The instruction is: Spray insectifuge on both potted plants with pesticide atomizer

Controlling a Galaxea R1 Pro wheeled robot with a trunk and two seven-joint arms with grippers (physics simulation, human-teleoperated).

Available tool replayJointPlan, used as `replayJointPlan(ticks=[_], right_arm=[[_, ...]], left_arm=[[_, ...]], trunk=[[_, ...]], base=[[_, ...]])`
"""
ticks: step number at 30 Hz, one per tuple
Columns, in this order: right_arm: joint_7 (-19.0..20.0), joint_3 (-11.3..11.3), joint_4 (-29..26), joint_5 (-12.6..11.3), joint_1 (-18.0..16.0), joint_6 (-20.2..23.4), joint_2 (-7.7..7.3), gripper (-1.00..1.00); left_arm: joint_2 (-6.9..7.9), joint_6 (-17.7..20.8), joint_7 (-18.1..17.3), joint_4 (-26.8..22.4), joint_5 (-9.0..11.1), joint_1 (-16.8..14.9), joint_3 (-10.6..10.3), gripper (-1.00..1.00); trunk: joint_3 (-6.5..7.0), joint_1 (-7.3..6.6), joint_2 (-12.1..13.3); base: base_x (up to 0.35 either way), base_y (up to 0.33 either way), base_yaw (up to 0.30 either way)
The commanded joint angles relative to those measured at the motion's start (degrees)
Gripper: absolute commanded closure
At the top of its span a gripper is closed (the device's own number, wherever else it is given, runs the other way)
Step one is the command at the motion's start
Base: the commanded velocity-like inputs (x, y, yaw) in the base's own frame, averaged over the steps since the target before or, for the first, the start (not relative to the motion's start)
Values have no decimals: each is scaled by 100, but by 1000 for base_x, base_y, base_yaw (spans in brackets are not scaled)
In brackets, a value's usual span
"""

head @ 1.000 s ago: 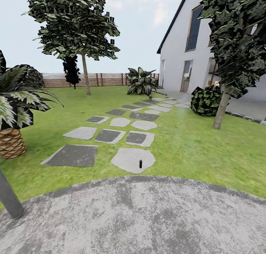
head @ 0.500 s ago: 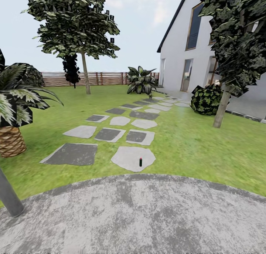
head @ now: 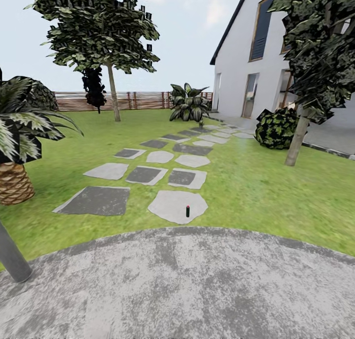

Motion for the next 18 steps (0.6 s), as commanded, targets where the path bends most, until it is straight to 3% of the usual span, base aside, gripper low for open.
replayJointPlan(ticks=[1,18], right_arm=[[3,1,5,0,-3,-17,-1,-100],[5,1,12,0,-3,-16,-1,-100]], left_arm=[[0,-19,-1,4,2,-3,2,-100],[0,-19,-1,4,-7,-3,1,-100]], trunk=[[-33,22,-44],[-495,395,-726]], base=[[0,0,0],[0,0,0]])
